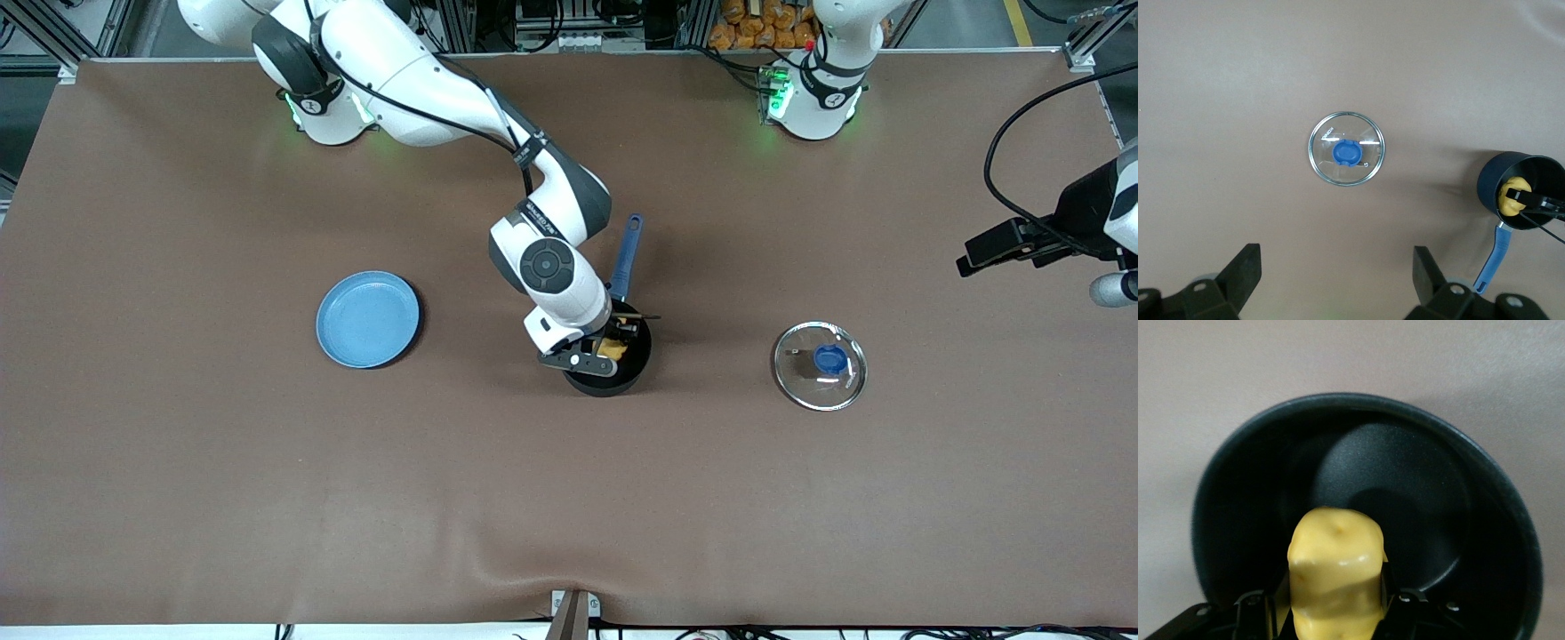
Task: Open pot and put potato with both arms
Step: 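Carry the potato into the pot with the right gripper and lower it, then open the right gripper and withdraw it from the pot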
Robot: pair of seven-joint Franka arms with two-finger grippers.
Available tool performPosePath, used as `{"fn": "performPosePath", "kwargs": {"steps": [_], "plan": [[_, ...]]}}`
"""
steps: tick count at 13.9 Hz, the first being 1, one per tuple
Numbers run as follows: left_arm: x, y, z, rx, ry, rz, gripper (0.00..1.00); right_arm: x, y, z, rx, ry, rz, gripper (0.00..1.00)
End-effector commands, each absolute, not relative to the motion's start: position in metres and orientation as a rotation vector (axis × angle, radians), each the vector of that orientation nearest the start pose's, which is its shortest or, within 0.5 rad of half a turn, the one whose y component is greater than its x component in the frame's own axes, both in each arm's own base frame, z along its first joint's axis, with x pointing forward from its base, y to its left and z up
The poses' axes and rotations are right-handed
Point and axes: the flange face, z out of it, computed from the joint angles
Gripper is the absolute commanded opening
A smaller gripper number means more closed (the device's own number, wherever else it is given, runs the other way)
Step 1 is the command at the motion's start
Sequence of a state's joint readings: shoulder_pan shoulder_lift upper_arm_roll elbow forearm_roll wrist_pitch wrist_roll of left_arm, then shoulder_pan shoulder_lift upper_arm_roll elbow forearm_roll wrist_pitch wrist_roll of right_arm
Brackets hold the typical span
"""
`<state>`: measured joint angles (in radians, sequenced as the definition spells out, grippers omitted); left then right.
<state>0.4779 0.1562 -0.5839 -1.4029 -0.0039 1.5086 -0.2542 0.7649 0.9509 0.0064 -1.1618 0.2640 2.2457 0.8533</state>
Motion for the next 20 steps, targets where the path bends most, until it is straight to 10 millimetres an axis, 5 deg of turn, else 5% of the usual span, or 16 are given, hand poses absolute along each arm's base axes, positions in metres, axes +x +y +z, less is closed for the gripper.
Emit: {"fn": "performPosePath", "kwargs": {"steps": [1, 8, 9, 11, 12, 16, 20], "plan": [[0.581, -0.038, 0.632, -3.215, -0.209, 0.06, 1.0, 0.556, 0.557, 0.22, -2.869, 0.373, 0.043, 0.0], [0.555, -0.056, 0.657, -3.186, -0.192, -0.007, 1.0, 0.552, 0.555, 0.206, -2.918, 0.321, -0.002, 0.0], [0.548, -0.051, 0.662, -3.187, -0.204, -0.02, 1.0, 0.552, 0.555, 0.205, -2.92, 0.321, 0.001, 0.11], [0.54, -0.047, 0.664, -3.199, -0.179, -0.021, 1.0, 0.557, 0.55, 0.209, -2.916, 0.336, 0.002, 0.58], [0.538, -0.044, 0.667, -3.2, -0.178, -0.029, 1.0, 0.559, 0.549, 0.212, -2.913, 0.34, 0.0, 1.0], [0.541, -0.032, 0.665, -3.201, -0.159, -0.027, 1.0, 0.56, 0.547, 0.242, -2.938, 0.344, 0.067, 1.0], [0.54, -0.035, 0.663, -3.202, -0.152, -0.022, 1.0, 0.57, 0.536, 0.316, -2.922, 0.368, 0.115, 1.0]]}}
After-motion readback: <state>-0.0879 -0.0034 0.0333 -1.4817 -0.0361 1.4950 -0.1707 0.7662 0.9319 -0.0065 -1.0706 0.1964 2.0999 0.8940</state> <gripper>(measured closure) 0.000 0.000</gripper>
